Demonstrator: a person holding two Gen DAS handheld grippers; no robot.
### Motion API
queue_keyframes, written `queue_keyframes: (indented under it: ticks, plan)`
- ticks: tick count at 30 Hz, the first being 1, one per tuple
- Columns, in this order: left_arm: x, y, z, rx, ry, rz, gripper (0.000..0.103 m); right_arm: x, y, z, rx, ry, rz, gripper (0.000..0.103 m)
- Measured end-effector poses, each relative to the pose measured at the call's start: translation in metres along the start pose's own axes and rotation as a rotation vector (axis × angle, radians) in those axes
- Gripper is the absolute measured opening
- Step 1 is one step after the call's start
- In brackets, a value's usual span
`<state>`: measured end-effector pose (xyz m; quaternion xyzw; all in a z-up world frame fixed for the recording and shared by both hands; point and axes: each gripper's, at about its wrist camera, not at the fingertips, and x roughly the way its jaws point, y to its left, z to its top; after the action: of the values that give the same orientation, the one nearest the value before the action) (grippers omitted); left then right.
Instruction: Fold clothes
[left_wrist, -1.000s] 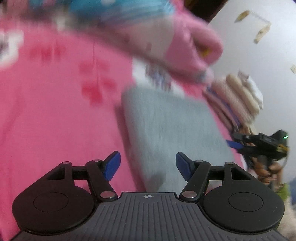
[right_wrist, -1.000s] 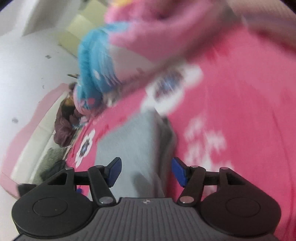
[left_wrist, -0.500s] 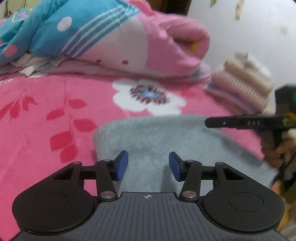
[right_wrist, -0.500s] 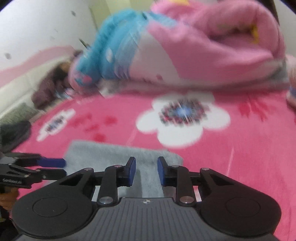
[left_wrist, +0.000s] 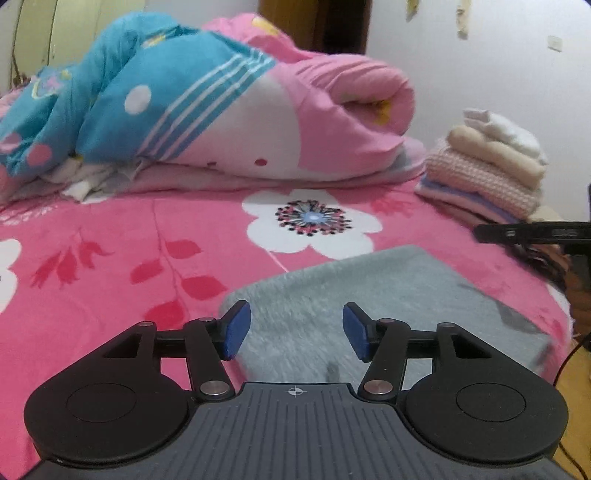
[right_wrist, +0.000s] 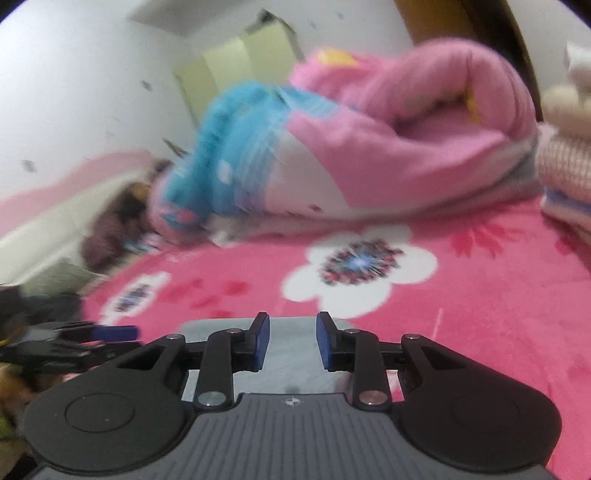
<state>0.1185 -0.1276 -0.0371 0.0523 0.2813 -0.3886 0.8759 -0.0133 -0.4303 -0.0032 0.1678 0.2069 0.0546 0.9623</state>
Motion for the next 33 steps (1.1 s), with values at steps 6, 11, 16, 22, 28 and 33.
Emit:
queue_keyframes:
  ticks: [6,11,16,22,28,33]
  plan:
    - [-0.04,-0.012,-0.018,-0.033,0.053,-0.026,0.056,-0.035,0.03,-0.061,-0.11,0.023,0.04,0.03]
    - [-0.093,-0.013,-0.036,-0.116,0.056,0.04,0.056,-0.027,0.048,-0.085,-0.204,0.04,-0.087,0.03]
    - [-0.153,-0.008,-0.062,-0.186,0.02,0.164,0.056,-0.049,0.07,-0.08,-0.243,-0.092,-0.024,0.03]
    - [-0.154,-0.025,-0.092,-0.196,-0.011,0.266,0.056,-0.027,0.092,-0.12,-0.364,-0.011,-0.148,0.031]
    - [-0.164,-0.046,-0.112,-0.161,-0.11,0.288,0.056,-0.086,0.115,-0.117,-0.297,-0.107,-0.216,0.031]
    - [-0.167,-0.06,-0.127,-0.167,-0.114,0.255,0.056,-0.126,0.106,-0.139,-0.139,-0.11,-0.251,0.031]
